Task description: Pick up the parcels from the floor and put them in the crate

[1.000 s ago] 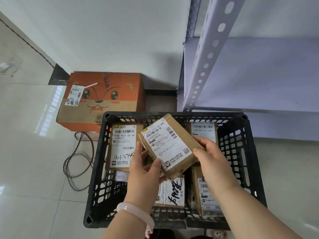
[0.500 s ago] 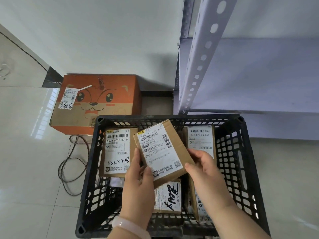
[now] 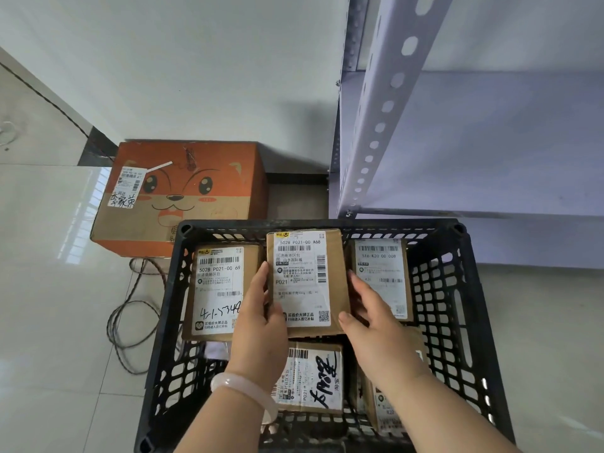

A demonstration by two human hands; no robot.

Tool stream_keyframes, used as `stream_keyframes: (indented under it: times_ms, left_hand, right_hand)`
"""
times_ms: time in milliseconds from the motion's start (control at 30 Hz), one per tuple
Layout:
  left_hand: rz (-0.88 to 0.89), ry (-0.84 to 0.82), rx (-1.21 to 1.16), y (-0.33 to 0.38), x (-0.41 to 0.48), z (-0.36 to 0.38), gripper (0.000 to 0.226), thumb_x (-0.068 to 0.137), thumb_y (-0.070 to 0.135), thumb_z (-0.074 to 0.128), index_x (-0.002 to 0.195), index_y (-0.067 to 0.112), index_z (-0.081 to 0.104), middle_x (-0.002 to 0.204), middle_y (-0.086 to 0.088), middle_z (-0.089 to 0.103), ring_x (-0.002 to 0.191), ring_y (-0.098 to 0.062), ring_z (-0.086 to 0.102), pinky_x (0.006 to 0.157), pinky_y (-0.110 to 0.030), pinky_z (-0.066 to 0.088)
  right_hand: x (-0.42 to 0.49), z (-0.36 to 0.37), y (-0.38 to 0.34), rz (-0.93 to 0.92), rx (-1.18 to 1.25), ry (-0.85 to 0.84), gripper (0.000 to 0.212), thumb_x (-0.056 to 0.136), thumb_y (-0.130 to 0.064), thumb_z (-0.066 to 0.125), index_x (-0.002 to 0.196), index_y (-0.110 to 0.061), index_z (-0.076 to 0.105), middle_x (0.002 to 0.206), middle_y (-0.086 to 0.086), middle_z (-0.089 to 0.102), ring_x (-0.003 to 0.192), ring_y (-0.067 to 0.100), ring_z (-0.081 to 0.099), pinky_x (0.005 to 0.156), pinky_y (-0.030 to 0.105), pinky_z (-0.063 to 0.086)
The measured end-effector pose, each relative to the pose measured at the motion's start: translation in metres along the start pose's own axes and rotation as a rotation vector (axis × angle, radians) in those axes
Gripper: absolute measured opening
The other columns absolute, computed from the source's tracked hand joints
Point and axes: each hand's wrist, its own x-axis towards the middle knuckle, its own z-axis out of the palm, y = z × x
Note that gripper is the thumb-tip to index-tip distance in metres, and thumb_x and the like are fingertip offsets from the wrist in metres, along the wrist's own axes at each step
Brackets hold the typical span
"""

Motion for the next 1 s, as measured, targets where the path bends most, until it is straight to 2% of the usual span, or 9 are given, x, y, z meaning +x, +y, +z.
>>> stream_keyframes:
  times_ms: [133, 200, 333, 467, 633, 767, 867, 933, 1000]
  left_hand:
    - [-0.001, -0.010, 0.002, -0.004, 0.007, -0.006, 0.059, 0.098, 0.006, 0.041, 0.140, 0.047, 0.032, 0.121, 0.008, 0.058, 0.097, -0.012, 0.064, 0.066, -0.023, 0.054]
    - [-0.005, -0.026, 0.005, -0.005, 0.008, -0.008, 0.060, 0.098, 0.004, 0.041, 0.139, 0.046, 0.033, 0.119, 0.011, 0.058, 0.096, -0.010, 0.064, 0.071, -0.027, 0.058]
    - [0.020, -0.025, 0.041, -0.009, 0.004, -0.010, 0.061, 0.097, 0.003, 0.043, 0.140, 0.045, 0.032, 0.116, 0.017, 0.057, 0.097, -0.004, 0.062, 0.071, -0.025, 0.057]
    - [0.028, -0.035, 0.070, -0.009, 0.000, -0.011, 0.062, 0.097, 0.006, 0.045, 0.139, 0.050, 0.032, 0.125, 0.009, 0.056, 0.102, -0.009, 0.062, 0.080, -0.036, 0.059]
    - [0.057, -0.062, 0.126, -0.006, 0.000, -0.015, 0.063, 0.097, 0.005, 0.043, 0.143, 0.046, 0.028, 0.122, 0.010, 0.057, 0.089, -0.008, 0.064, 0.060, -0.019, 0.053]
    - [0.061, -0.052, 0.141, -0.009, 0.003, -0.013, 0.063, 0.097, 0.010, 0.042, 0.142, 0.050, 0.024, 0.131, 0.009, 0.054, 0.096, -0.018, 0.064, 0.061, -0.022, 0.050]
    - [0.071, -0.061, 0.142, -0.011, 0.000, -0.014, 0.063, 0.097, 0.013, 0.043, 0.143, 0.050, 0.022, 0.136, 0.010, 0.052, 0.115, -0.029, 0.058, 0.070, -0.028, 0.056]
    - [0.071, -0.070, 0.135, -0.009, -0.001, -0.016, 0.062, 0.097, 0.014, 0.044, 0.144, 0.049, 0.021, 0.137, 0.010, 0.051, 0.119, -0.030, 0.056, 0.083, -0.036, 0.056]
    - [0.080, -0.093, 0.133, -0.008, 0.000, -0.018, 0.061, 0.098, 0.015, 0.044, 0.144, 0.048, 0.022, 0.136, 0.009, 0.051, 0.119, -0.027, 0.056, 0.088, -0.036, 0.054]
  right_hand:
    - [0.003, 0.001, -0.004, 0.028, -0.043, -0.051, 0.063, 0.097, -0.025, 0.051, 0.146, -0.051, 0.020, 0.154, -0.014, 0.028, 0.142, 0.011, 0.028, 0.116, 0.038, 0.028]
    - [0.004, 0.001, -0.005, 0.049, -0.052, -0.052, 0.064, 0.097, -0.023, 0.052, 0.146, -0.050, 0.020, 0.154, -0.013, 0.029, 0.142, 0.012, 0.030, 0.116, 0.038, 0.028]
    - [0.000, 0.003, -0.003, 0.061, -0.058, -0.046, 0.066, 0.096, -0.019, 0.053, 0.147, -0.047, 0.022, 0.155, -0.013, 0.029, 0.142, 0.013, 0.031, 0.116, 0.037, 0.029]
    - [-0.005, 0.002, -0.006, 0.088, -0.033, -0.025, 0.065, 0.096, -0.015, 0.053, 0.147, -0.043, 0.025, 0.154, -0.011, 0.031, 0.141, 0.013, 0.033, 0.113, 0.035, 0.031]
    - [-0.005, 0.005, -0.008, 0.114, -0.013, -0.016, 0.067, 0.094, -0.017, 0.055, 0.146, -0.045, 0.026, 0.152, -0.007, 0.038, 0.134, 0.014, 0.044, 0.111, 0.040, 0.038]
    - [-0.005, 0.009, -0.007, 0.094, -0.018, 0.008, 0.065, 0.096, -0.018, 0.053, 0.148, -0.042, 0.023, 0.154, -0.008, 0.034, 0.136, 0.014, 0.039, 0.107, 0.032, 0.036]
    - [-0.010, 0.010, -0.008, 0.071, -0.006, 0.041, 0.063, 0.096, -0.020, 0.053, 0.147, -0.043, 0.024, 0.154, -0.008, 0.033, 0.136, 0.013, 0.039, 0.102, 0.026, 0.036]
    - [-0.013, 0.007, -0.012, 0.069, 0.025, 0.074, 0.061, 0.097, -0.021, 0.052, 0.147, -0.044, 0.026, 0.153, -0.007, 0.035, 0.136, 0.013, 0.040, 0.096, 0.022, 0.034]
    - [-0.016, 0.002, -0.018, 0.061, 0.038, 0.070, 0.057, 0.098, -0.021, 0.051, 0.146, -0.042, 0.028, 0.151, -0.006, 0.039, 0.132, 0.010, 0.042, 0.092, 0.020, 0.031]
